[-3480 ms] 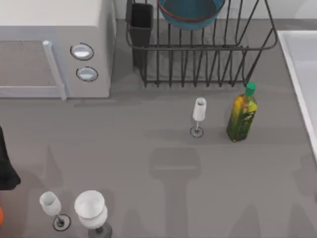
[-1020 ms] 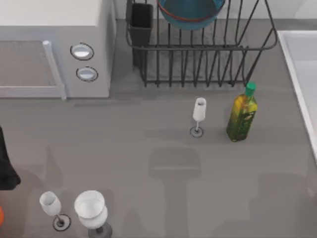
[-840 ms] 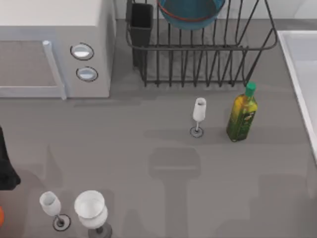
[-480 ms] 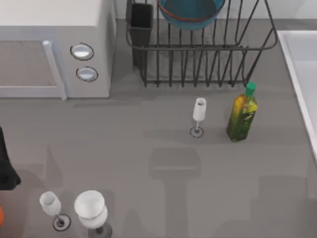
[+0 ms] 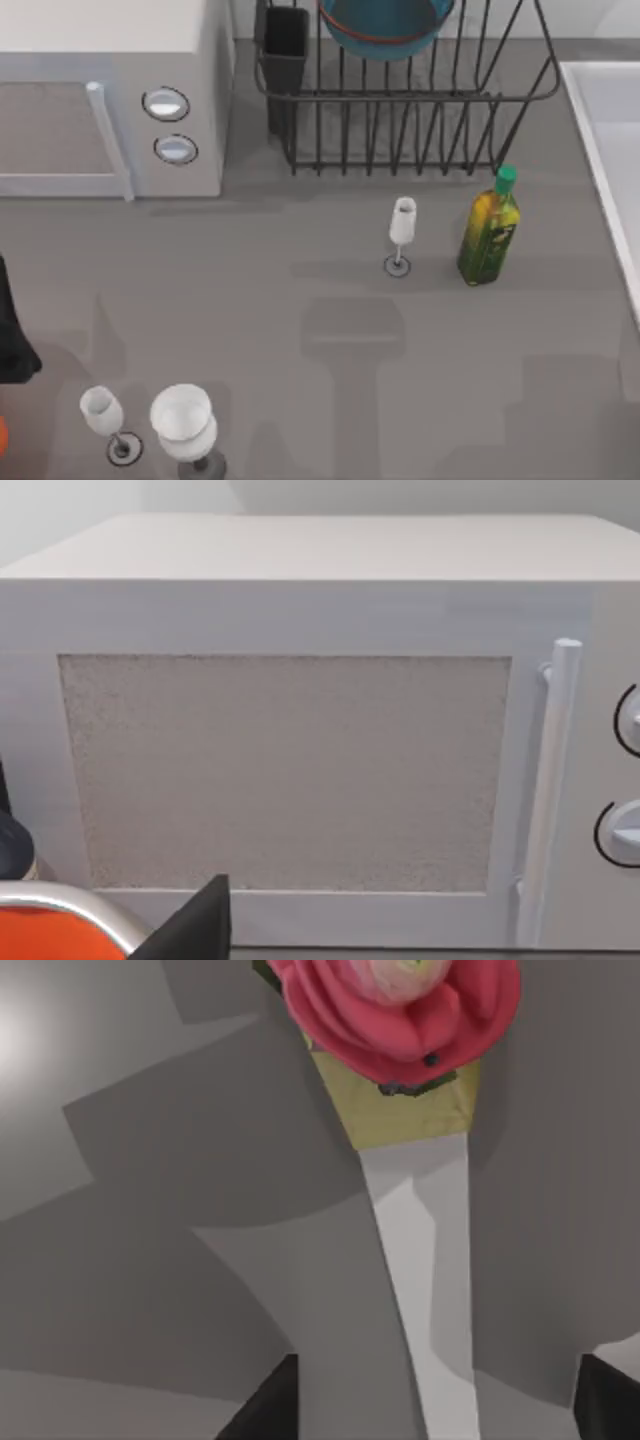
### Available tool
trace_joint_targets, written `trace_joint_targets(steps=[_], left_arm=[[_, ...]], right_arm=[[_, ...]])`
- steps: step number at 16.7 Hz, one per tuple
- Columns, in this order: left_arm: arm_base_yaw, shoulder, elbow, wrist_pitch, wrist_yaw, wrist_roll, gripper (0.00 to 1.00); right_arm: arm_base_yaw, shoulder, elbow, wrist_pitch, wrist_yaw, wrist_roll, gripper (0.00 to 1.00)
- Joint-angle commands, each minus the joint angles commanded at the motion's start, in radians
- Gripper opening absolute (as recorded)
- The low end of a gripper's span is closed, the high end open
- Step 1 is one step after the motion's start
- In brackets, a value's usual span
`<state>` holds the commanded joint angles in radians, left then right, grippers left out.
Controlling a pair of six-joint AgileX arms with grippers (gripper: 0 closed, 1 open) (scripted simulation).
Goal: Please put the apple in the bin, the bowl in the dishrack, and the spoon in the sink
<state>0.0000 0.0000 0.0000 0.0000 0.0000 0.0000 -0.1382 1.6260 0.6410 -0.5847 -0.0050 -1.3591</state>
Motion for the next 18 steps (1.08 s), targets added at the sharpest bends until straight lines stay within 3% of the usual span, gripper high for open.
trace_joint_targets(steps=[2,3,18], left_arm=[[0.0,0.0,0.0,0.0,0.0,0.0,1.0],[0.0,0.0,0.0,0.0,0.0,0.0,1.0],[0.0,0.0,0.0,0.0,0.0,0.0,1.0]], right_arm=[[0.0,0.0,0.0,0.0,0.0,0.0,0.0],[0.0,-0.07,0.038,-0.11,0.007,0.04,0.0],[-0.004,-0.244,0.319,-0.564,0.007,0.032,0.0]])
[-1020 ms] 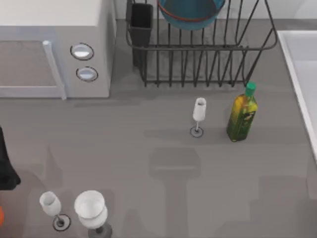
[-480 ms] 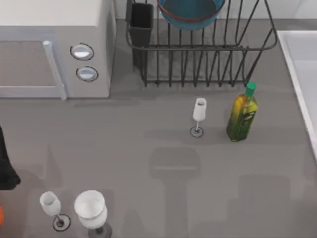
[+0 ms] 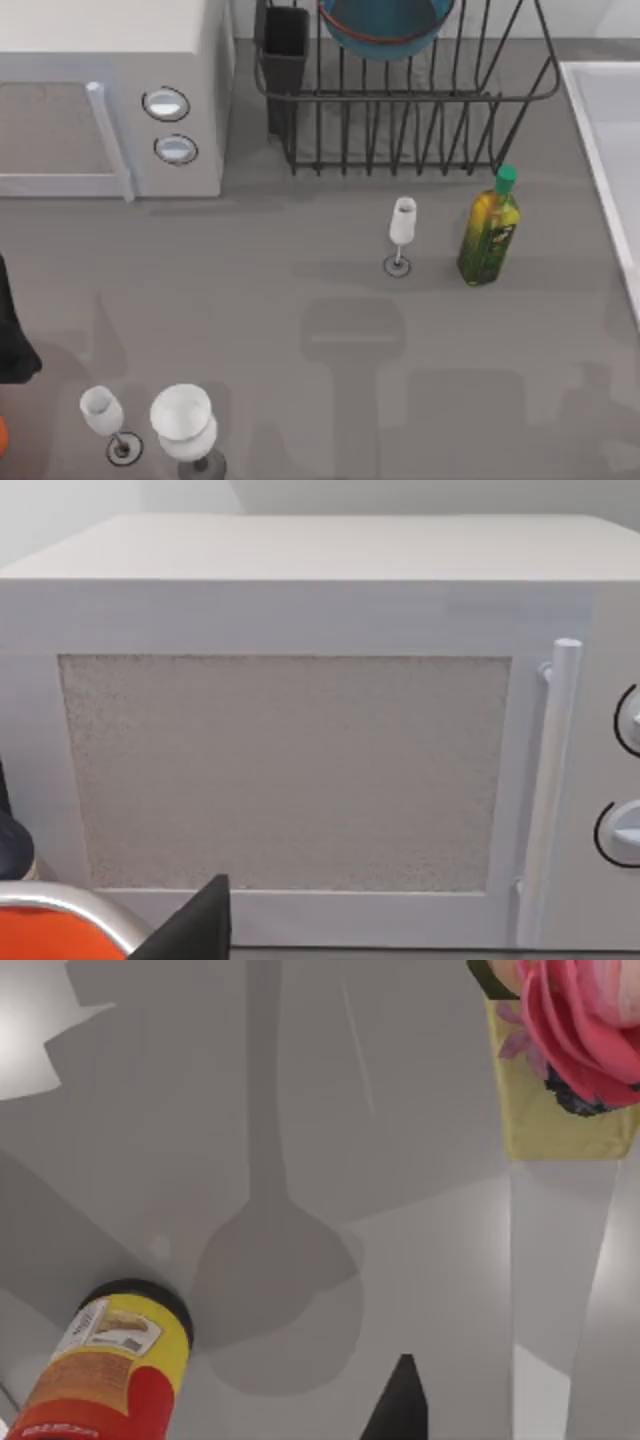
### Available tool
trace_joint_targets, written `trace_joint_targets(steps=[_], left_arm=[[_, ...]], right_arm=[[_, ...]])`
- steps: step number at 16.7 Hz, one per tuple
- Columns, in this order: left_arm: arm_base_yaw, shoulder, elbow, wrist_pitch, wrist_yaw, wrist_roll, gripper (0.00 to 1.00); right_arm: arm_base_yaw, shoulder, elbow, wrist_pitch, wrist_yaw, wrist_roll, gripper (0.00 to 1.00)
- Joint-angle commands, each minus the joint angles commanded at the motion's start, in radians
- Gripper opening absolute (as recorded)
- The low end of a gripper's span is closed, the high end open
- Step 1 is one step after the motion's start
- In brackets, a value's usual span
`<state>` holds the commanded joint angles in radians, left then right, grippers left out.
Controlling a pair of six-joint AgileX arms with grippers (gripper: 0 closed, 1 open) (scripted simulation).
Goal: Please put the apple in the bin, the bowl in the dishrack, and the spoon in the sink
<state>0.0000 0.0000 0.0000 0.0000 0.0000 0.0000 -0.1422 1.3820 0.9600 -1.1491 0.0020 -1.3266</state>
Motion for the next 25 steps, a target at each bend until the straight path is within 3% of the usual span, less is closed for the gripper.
trace_joint_targets(steps=[6,10,25], left_arm=[[0.0,0.0,0.0,0.0,0.0,0.0,1.0],[0.0,0.0,0.0,0.0,0.0,0.0,1.0],[0.0,0.0,0.0,0.0,0.0,0.0,1.0]], right_arm=[[0.001,0.035,0.029,-0.013,0.0,-0.002,0.0],[0.0,0.205,0.22,-0.091,0.002,-0.015,0.0],[0.001,1.209,1.734,-0.511,0.014,0.0,0.0]])
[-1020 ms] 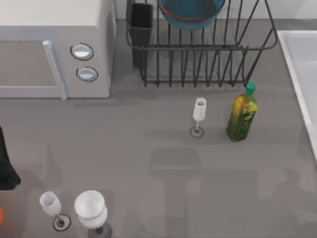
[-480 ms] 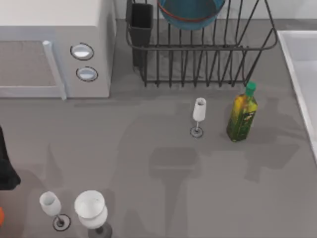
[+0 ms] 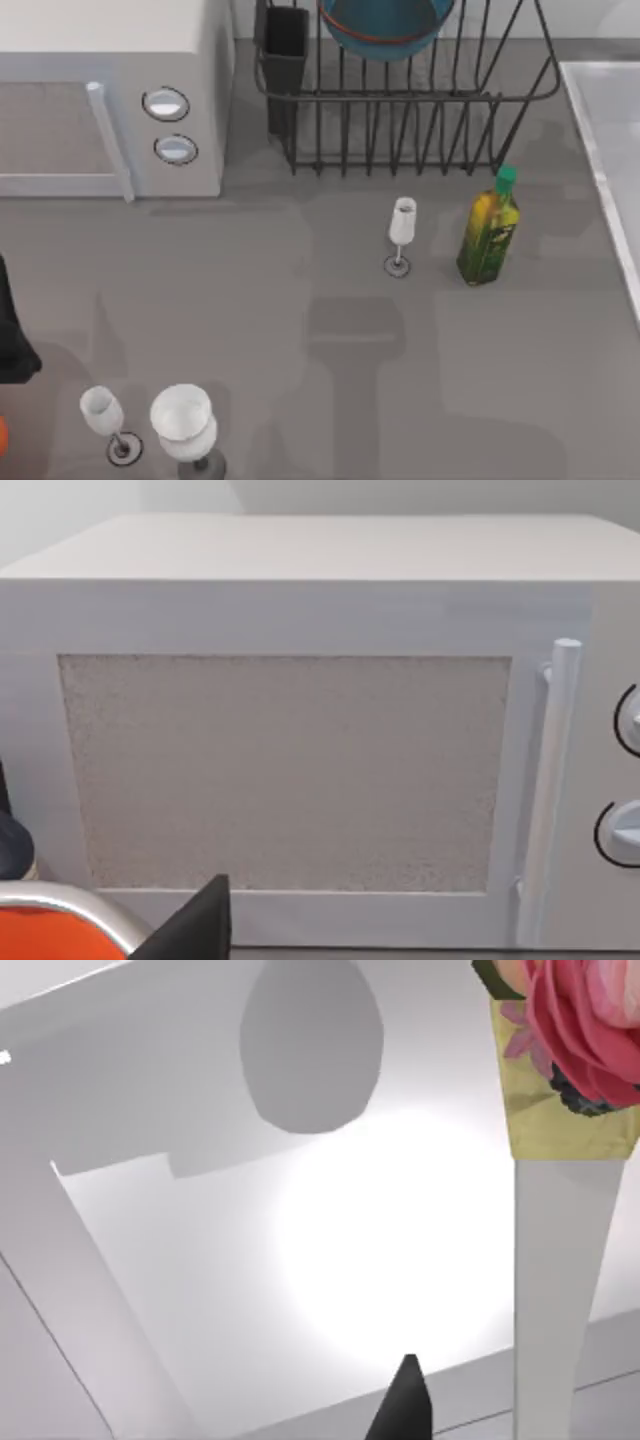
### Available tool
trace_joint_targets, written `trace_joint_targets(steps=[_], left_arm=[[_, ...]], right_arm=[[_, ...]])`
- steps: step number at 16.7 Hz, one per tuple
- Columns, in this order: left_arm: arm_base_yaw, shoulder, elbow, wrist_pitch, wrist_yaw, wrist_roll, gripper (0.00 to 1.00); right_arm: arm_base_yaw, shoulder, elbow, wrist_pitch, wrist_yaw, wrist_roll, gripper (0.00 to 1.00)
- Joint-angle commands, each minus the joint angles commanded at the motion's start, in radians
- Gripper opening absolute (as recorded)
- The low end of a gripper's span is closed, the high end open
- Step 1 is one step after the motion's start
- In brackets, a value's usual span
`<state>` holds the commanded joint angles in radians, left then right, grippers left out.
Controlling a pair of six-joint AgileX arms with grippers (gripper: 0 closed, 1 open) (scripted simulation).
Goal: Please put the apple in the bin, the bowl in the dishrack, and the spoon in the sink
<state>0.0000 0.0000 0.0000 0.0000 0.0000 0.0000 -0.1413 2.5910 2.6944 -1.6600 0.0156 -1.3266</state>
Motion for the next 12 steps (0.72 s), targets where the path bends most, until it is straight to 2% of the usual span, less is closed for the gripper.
trace_joint_targets(steps=[5,12], left_arm=[[0.0,0.0,0.0,0.0,0.0,0.0,1.0],[0.0,0.0,0.0,0.0,0.0,0.0,1.0]], right_arm=[[0.002,0.152,0.199,-0.056,0.002,0.02,0.0],[0.0,0.151,0.189,-0.043,0.002,0.022,0.0]])
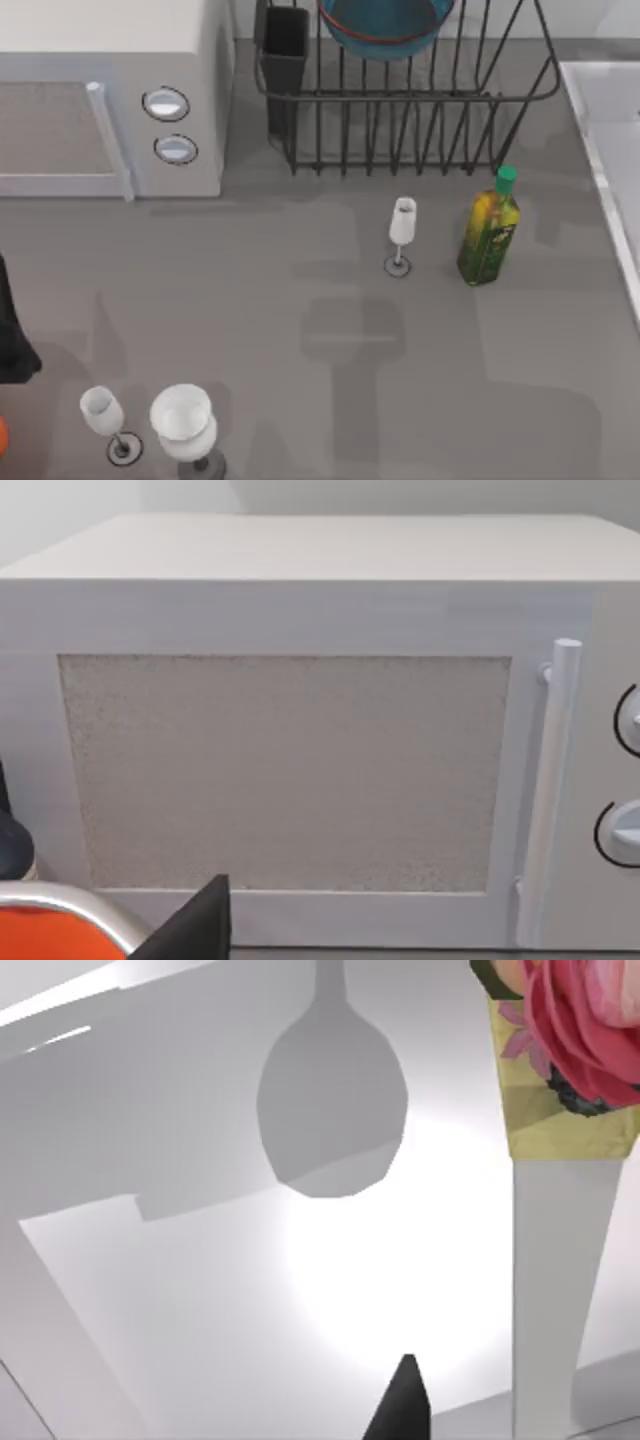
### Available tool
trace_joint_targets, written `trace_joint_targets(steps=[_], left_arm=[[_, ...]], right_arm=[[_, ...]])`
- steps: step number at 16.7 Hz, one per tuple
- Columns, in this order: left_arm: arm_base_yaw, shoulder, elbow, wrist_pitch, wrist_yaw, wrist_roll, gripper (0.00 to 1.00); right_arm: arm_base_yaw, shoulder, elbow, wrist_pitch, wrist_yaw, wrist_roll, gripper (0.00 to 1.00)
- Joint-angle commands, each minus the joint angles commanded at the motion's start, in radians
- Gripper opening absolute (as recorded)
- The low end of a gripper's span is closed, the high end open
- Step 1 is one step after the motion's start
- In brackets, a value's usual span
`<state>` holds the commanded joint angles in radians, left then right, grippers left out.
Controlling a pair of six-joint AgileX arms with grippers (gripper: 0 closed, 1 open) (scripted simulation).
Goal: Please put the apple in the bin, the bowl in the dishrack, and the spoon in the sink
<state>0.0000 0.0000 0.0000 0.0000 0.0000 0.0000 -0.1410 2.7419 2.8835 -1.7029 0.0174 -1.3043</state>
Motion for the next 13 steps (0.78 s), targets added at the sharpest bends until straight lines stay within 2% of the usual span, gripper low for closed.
trace_joint_targets(steps=[9,13], left_arm=[[0.0,0.0,0.0,0.0,0.0,0.0,1.0],[0.0,0.0,0.0,0.0,0.0,0.0,1.0]], right_arm=[[0.001,-0.131,-0.422,0.276,-0.002,-0.002,0.0],[0.0,-0.147,-0.466,0.313,-0.002,-0.004,0.0]])
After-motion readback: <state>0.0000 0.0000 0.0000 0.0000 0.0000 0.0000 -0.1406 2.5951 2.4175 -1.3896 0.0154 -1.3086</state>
